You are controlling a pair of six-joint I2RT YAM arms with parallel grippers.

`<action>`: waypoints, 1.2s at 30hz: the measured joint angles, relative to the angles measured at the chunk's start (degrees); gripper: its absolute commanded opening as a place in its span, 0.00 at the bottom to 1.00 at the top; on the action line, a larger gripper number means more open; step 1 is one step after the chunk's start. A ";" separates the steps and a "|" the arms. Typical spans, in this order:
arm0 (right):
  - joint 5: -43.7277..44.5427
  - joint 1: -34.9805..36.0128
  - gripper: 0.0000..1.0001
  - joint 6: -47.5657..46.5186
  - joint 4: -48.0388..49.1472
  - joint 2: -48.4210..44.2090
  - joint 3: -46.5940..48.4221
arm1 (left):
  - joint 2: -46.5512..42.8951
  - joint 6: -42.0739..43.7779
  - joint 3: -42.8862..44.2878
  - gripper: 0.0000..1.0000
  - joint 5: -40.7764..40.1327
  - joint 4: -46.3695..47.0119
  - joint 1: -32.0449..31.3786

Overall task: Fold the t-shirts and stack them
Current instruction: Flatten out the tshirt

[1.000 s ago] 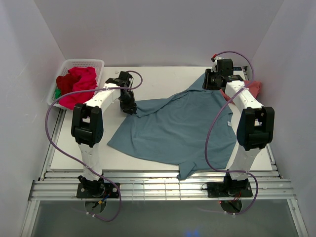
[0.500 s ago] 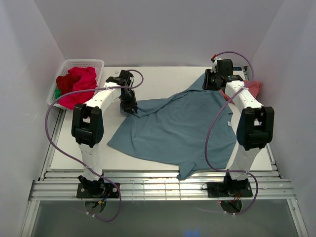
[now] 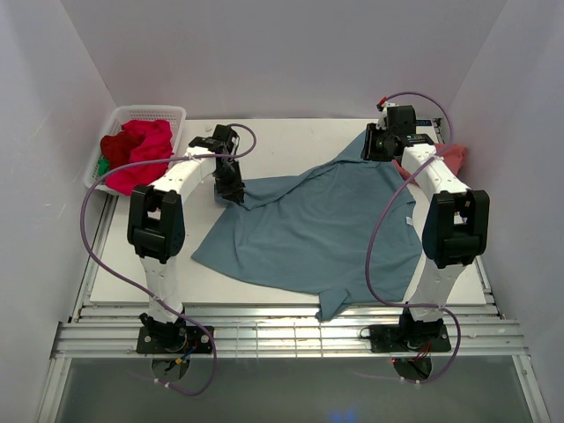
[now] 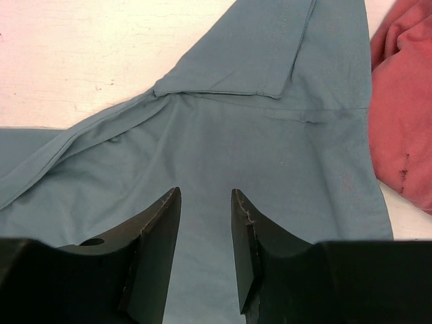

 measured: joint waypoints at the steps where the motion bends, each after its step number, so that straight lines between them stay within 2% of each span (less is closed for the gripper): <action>1: 0.00 0.00 0.42 0.00 0.00 0.00 0.00 | 0.00 -0.09 -0.09 0.21 -0.07 0.13 0.00; 2: 0.02 0.00 0.42 0.00 0.00 0.00 0.00 | 0.00 0.02 -0.17 0.17 -0.22 0.24 0.00; 3: 0.02 0.00 0.43 0.00 0.00 0.00 0.00 | 0.00 0.17 -0.37 0.03 -0.50 0.44 0.00; 4: 0.02 0.00 0.43 0.00 0.00 0.02 0.00 | 0.00 0.02 -0.50 0.00 -0.83 0.57 0.00; 9: 0.22 0.00 0.44 -0.33 -0.74 3.93 3.80 | 0.04 0.63 -0.61 0.00 -1.99 1.70 0.00; 15: -0.02 -0.61 0.44 -0.90 -1.73 14.78 12.61 | -0.55 0.28 -1.05 0.00 -5.03 3.58 0.00; 22: 0.20 -2.75 0.44 -1.16 -3.37 25.40 22.95 | -5.88 -0.66 -1.40 0.00 -9.46 4.48 -0.04; 28: 1.29 -3.89 0.44 -1.14 -2.01 29.44 30.10 | -10.08 -1.29 -1.38 0.00 -10.95 4.66 -0.09; 36: 0.35 -4.87 0.44 0.79 3.65 34.49 35.50 | -10.73 -1.62 -1.38 0.00 -11.82 3.45 -0.11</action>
